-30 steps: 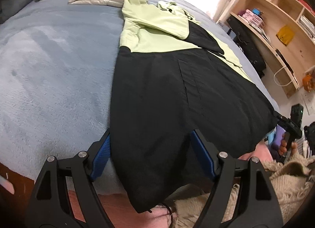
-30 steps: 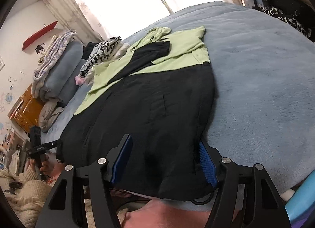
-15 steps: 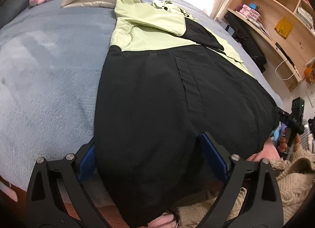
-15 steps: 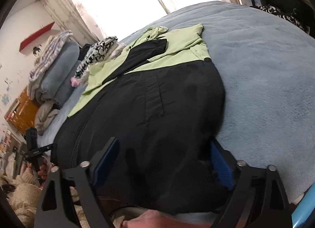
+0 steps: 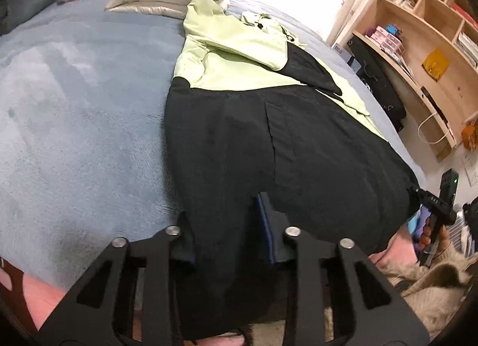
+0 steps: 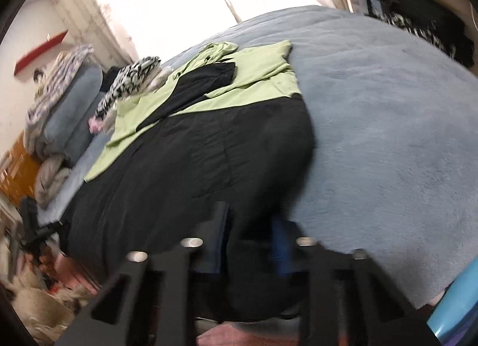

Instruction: Fold large clothes

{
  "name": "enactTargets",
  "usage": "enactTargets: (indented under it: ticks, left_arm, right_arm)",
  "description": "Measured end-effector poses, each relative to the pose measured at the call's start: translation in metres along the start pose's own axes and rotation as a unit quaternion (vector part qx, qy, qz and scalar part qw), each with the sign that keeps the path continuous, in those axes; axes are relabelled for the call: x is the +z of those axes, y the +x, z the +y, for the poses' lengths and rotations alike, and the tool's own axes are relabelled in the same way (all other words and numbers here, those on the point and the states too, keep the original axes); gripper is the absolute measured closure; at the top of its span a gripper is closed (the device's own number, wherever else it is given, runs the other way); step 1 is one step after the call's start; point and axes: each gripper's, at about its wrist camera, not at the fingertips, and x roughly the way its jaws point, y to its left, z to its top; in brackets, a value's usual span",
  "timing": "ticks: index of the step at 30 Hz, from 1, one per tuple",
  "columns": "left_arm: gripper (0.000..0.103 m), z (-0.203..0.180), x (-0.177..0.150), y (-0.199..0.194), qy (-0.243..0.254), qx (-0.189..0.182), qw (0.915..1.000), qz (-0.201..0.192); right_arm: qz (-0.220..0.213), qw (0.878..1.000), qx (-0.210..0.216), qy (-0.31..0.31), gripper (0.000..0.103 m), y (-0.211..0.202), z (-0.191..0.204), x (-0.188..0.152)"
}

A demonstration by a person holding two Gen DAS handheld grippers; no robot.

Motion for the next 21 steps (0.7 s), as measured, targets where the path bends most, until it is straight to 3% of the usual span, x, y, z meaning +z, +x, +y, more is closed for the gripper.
enactTargets:
  ticks: [3, 5, 7, 9, 10, 11, 13, 16, 21]
  left_arm:
    - [0.075, -0.002, -0.001, 0.003, 0.002, 0.007, 1.0, 0.004]
    - [0.053, -0.005, -0.002, 0.009, 0.003, -0.002, 1.0, 0.007]
    - [0.044, -0.014, -0.001, 0.013, 0.021, 0.005, 0.9997, 0.007]
    - [0.043, -0.027, -0.001, 0.018, 0.046, 0.031, 0.9984, 0.004]
    - [0.053, -0.03, 0.0, 0.019, 0.051, 0.035, 0.9981, 0.003]
    - [0.077, -0.031, 0.001, 0.019, 0.047, 0.035, 0.9983, -0.001]
    - [0.1, -0.026, 0.008, 0.018, 0.019, 0.041, 0.999, 0.002]
    - [0.103, -0.016, 0.017, 0.005, -0.033, 0.027, 0.9991, -0.006]
    - [0.103, -0.021, 0.021, -0.034, -0.045, 0.011, 0.9981, -0.04]
  right_arm:
    - [0.009, 1.0, -0.001, 0.006, 0.081, 0.007, -0.003, 0.004]
    - [0.013, 1.0, -0.004, 0.013, 0.081, 0.014, -0.003, 0.008]
    - [0.014, 1.0, -0.003, 0.022, 0.081, 0.019, -0.003, 0.011]
    - [0.015, 1.0, -0.008, 0.023, 0.081, 0.025, 0.0, 0.014]
    - [0.012, 1.0, -0.014, 0.017, 0.086, 0.026, 0.004, 0.016]
    - [0.011, 1.0, -0.017, 0.011, 0.092, 0.027, 0.008, 0.016]
    - [0.006, 1.0, -0.029, -0.002, 0.096, 0.022, 0.018, 0.016]
    - [-0.019, 1.0, -0.021, -0.011, 0.098, 0.001, 0.03, 0.02]
    - [-0.053, 0.998, -0.002, -0.026, 0.099, -0.04, 0.054, 0.03]
